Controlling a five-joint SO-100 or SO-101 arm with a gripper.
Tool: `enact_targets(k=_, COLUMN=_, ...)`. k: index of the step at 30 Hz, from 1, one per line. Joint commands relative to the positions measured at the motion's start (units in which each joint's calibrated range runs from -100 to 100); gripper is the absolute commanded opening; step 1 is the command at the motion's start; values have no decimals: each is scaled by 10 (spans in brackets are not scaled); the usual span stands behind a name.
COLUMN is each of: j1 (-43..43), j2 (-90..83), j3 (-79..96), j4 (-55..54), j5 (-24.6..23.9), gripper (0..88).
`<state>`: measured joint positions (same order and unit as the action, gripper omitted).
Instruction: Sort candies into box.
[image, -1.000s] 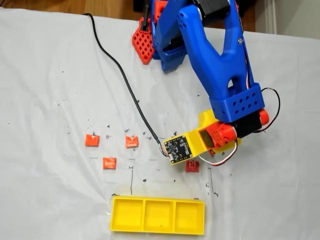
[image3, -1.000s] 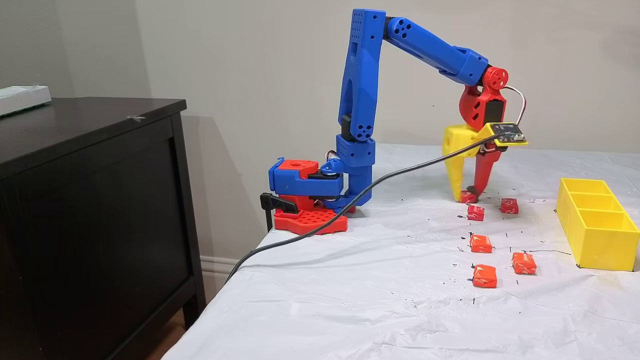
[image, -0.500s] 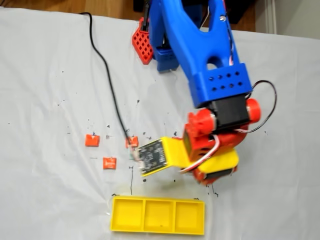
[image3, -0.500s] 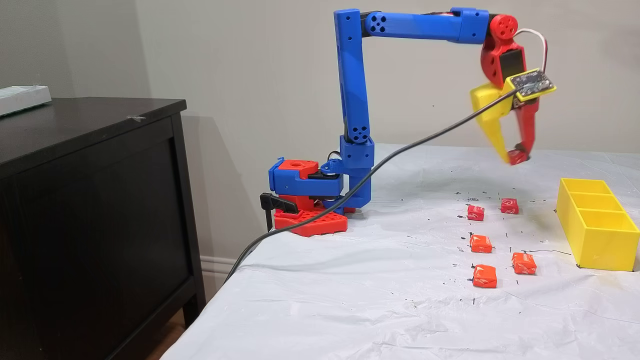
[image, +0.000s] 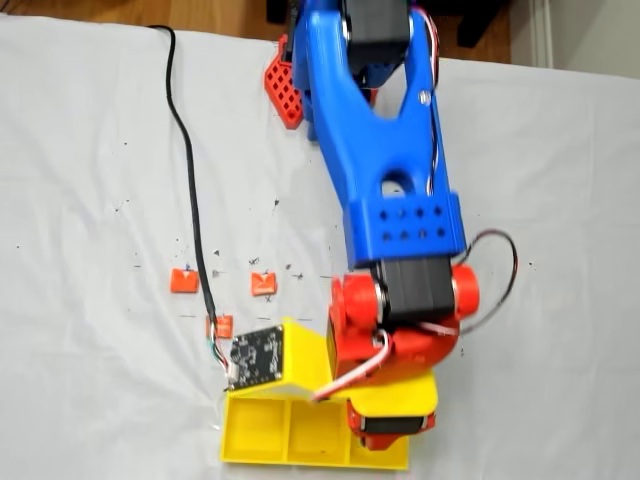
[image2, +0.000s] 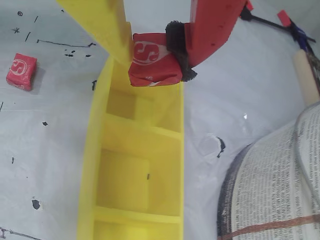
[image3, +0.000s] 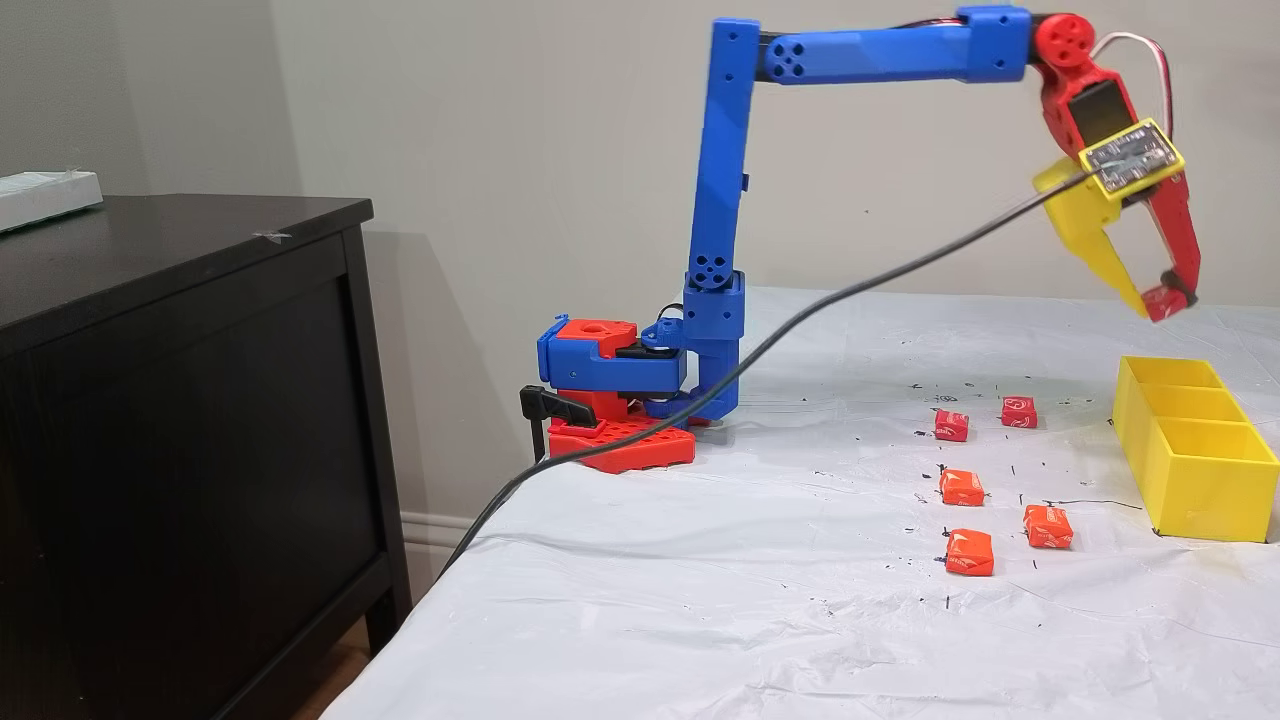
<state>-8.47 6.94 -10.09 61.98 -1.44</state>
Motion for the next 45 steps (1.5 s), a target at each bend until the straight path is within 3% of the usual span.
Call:
enact_targets(k=1, j1=1, j2=19, j3=-96, j4=32, j5=1, gripper=1)
enact_targets(k=29, j1=-29, j2=34, j3=-42, j4=4, j5=3, gripper=1)
enact_targets(k=38, j1=-29, j2=45, j3=-75, j4=38, j5=3, gripper=235)
enact_targets(k=45, j1=-27, j2=65, j3=-122, j4=79, j5=1, gripper=278)
